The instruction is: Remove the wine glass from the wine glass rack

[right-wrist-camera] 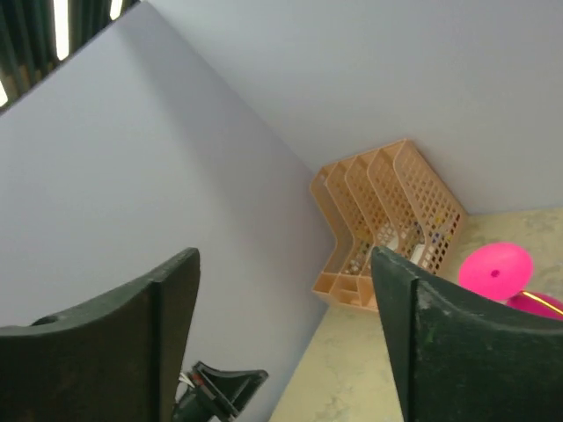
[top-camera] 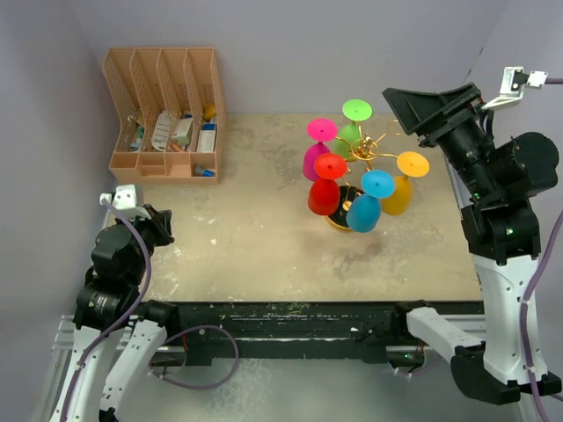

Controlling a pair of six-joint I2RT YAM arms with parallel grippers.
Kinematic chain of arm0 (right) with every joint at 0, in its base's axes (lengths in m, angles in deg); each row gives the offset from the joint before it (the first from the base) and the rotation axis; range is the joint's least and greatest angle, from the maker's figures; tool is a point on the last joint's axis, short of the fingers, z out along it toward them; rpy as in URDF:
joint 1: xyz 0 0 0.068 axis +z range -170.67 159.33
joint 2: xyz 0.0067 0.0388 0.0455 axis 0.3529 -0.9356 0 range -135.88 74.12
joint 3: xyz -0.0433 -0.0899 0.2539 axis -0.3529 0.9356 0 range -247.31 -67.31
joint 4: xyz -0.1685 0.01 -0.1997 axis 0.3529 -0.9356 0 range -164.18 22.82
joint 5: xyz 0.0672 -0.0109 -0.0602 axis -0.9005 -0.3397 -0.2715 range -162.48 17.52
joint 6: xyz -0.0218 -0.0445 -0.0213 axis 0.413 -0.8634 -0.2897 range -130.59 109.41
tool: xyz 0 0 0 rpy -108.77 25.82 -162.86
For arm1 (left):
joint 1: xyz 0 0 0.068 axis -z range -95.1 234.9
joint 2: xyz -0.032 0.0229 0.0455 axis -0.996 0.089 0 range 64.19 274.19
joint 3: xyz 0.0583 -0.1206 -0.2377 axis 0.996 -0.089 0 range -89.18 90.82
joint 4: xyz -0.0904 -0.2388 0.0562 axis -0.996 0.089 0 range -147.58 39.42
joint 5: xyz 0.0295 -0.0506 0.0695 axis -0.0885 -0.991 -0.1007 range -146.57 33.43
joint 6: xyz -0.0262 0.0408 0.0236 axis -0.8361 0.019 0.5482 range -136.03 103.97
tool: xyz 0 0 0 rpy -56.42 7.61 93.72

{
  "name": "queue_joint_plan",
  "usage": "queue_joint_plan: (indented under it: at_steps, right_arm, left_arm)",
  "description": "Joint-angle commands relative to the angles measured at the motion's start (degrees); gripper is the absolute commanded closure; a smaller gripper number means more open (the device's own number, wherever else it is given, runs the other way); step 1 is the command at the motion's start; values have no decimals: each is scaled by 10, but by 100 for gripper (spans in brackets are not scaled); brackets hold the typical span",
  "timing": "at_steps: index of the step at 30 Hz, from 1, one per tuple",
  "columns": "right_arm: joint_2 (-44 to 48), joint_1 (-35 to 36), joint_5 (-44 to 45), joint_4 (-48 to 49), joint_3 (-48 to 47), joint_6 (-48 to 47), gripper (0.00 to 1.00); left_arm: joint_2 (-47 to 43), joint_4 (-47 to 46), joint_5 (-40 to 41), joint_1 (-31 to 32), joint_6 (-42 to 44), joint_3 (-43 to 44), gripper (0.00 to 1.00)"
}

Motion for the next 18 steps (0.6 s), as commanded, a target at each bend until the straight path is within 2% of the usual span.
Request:
queue_joint_plan:
  at_steps: [1,2,3,4,6,7,9,11,12,14,16,18]
  right_arm:
    - [32,1,47,67,0,50,15]
    - [40,1,47,91,15,58,16]
    - [40,1,47,96,21,67,24]
    - [30,1,32,91,14,61,42]
    - [-5,1,-42,88,-17,14,96]
    - [-26,1,-65,62,-42,-10,100]
    - [-66,1,-87,11,-85,-68,100]
    - [-69,1,-78,-16,-83,-124,100]
    - [-67,0,-55,-50,-85,-157,100]
    - [-58,0,86,-122,-92,-194,100]
    - [-49,-3,184,-164,-87,-217,100]
    - [-46,-24,225,-192,-77,-217,100]
  left_arm:
    - [9,-36,-8,0,12,-3,87]
    - [10,-36,-7,0,12,-2,87]
    - [9,-36,-6,0,12,-3,87]
    - [10,-36,-5,0,12,-3,87]
    - [14,-38,-6,0,12,-4,87]
    - [17,-38,-8,0,11,-4,87]
    - [19,-38,-12,0,12,-3,87]
    - [18,-37,-11,0,12,-3,87]
    - [16,-35,-8,0,12,-2,87]
    - [13,-33,-3,0,11,-2,87]
    - [13,-31,0,0,11,-1,87]
    - [14,-31,-1,0,11,-2,87]
